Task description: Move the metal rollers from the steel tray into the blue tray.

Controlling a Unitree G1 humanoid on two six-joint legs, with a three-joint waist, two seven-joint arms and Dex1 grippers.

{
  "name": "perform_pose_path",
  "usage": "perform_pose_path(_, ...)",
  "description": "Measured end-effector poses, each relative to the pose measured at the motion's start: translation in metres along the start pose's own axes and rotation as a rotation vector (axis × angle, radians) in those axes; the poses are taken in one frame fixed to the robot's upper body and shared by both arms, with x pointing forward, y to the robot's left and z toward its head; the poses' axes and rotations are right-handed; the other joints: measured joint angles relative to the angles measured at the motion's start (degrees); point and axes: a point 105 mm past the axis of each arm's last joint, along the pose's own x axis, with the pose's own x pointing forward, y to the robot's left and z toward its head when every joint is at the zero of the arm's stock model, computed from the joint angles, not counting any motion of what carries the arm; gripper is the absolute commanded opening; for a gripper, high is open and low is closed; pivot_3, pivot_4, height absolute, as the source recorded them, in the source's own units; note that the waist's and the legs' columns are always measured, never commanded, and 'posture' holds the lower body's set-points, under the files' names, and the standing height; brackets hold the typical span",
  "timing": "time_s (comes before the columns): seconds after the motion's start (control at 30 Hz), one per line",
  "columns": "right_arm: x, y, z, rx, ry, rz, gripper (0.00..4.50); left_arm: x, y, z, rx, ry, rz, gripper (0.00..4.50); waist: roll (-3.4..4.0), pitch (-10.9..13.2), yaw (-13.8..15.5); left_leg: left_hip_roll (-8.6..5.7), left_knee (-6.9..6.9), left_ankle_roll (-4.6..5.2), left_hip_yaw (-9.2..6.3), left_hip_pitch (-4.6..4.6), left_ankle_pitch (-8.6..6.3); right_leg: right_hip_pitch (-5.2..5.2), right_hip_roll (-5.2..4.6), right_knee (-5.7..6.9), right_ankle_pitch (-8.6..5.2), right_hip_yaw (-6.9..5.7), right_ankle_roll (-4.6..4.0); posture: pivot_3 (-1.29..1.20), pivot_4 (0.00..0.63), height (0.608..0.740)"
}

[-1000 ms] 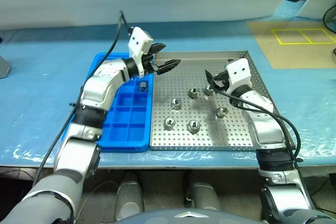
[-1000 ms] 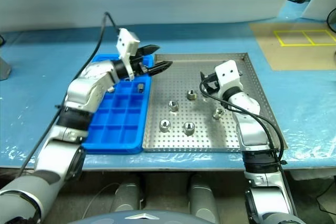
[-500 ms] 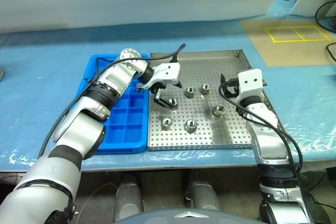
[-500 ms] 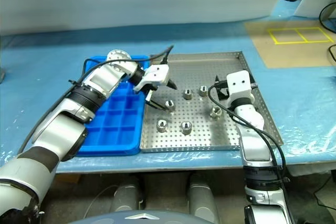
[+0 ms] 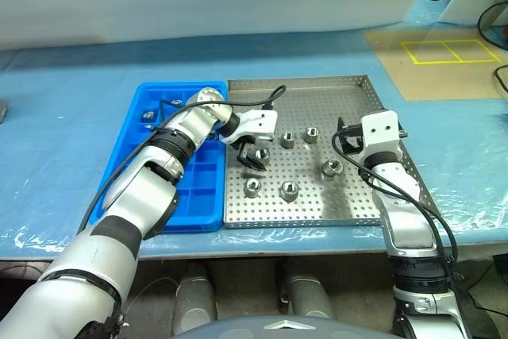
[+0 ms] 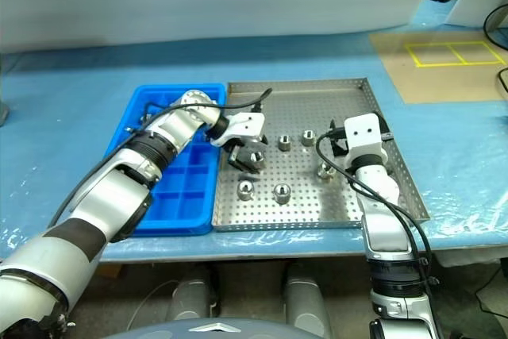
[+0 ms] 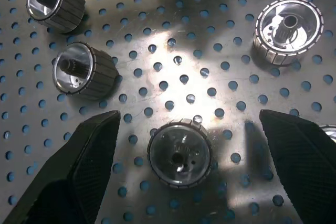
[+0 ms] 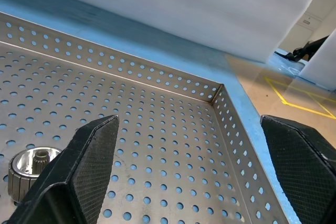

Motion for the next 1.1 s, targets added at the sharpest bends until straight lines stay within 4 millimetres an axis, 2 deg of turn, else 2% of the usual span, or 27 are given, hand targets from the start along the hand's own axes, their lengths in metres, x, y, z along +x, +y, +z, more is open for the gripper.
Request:
perform_pose_path(0.17, 0.0, 0.0, 0.0, -0.004, 0.001, -0.002, 4.5, 0.002, 0.0, -0.013, -0.014, 0.046, 0.021, 4.47, -0.01, 0.01, -0.68, -0.01, 0.01, 0.01, 0.0, -0.01, 0.0, 0.01, -0.01, 0.0, -0.01, -0.01, 0.02, -0.37, 0.15, 0.74)
perform_pose_path(0.5, 0.0, 0.001, 0.0, -0.01, 0.001, -0.005, 4.5, 0.007, -0.003, -0.019, -0.038, 0.05, 0.036, 4.47, -0.01, 0.01, -1.03, -0.01, -0.01, 0.05, 0.0, -0.03, -0.03, 0.0, -0.01, -0.06, -0.01, -0.02, 0.01, -0.37, 0.15, 0.74)
perform_pose_path(0.6, 0.0, 0.002, 0.0, -0.011, 0.002, -0.005, 4.5, 0.009, -0.004, -0.019, -0.042, 0.037, 0.036, 3.88, -0.02, 0.01, -1.03, -0.01, -0.01, 0.05, 0.0, -0.03, -0.03, 0.01, -0.01, -0.06, -0.01, -0.02, 0.01, -0.37, 0.15, 0.74)
perform_pose_path(0.67, 0.0, 0.002, 0.0, -0.011, 0.002, -0.005, 4.5, 0.01, -0.004, -0.018, -0.042, 0.029, 0.037, 3.2, -0.02, 0.01, -1.04, -0.01, -0.01, 0.05, 0.0, -0.03, -0.03, 0.0, -0.01, -0.06, -0.01, -0.02, 0.01, -0.37, 0.15, 0.74)
perform_pose_path(0.73, 0.0, 0.002, 0.0, -0.009, 0.002, -0.005, 4.5, 0.011, -0.004, -0.018, -0.042, 0.03, 0.042, 2.76, -0.02, 0.01, -1.06, 0.0, -0.01, 0.05, 0.0, -0.02, -0.03, 0.0, -0.01, -0.06, -0.01, -0.02, 0.01, -0.37, 0.15, 0.74)
perform_pose_path(0.77, 0.0, 0.002, 0.0, -0.008, 0.002, -0.005, 4.5, 0.01, -0.005, -0.018, -0.041, 0.03, 0.036, 2.35, -0.02, 0.01, -1.07, 0.0, -0.01, 0.05, 0.0, -0.03, -0.03, -0.01, -0.01, -0.06, -0.01, -0.02, 0.01, -0.37, 0.15, 0.74)
perform_pose_path(0.83, 0.0, 0.003, 0.0, -0.008, 0.002, -0.003, 4.5, 0.01, -0.007, -0.018, -0.037, 0.026, 0.017, 1.86, -0.02, 0.01, -1.08, 0.0, -0.02, 0.06, 0.0, -0.03, -0.03, -0.01, -0.01, -0.07, -0.01, -0.02, 0.01, -0.36, 0.15, 0.74)
perform_pose_path(0.87, 0.0, 0.003, 0.0, -0.008, 0.002, -0.003, 4.5, 0.01, -0.008, -0.018, -0.032, 0.024, 0.012, 1.71, -0.02, 0.01, -1.08, 0.0, -0.02, 0.06, 0.0, -0.03, -0.04, -0.01, -0.01, -0.07, -0.01, -0.02, 0.01, -0.36, 0.15, 0.74)
perform_pose_path(1.1, 0.001, 0.005, -0.004, -0.011, 0.014, 0.001, 4.5, 0.008, -0.004, -0.02, -0.032, 0.033, 0.057, 1.72, -0.02, 0.01, -1.06, 0.0, -0.02, 0.06, 0.0, -0.03, -0.04, -0.02, -0.01, -0.07, -0.1, -0.02, 0.16, -0.34, 0.15, 0.74)
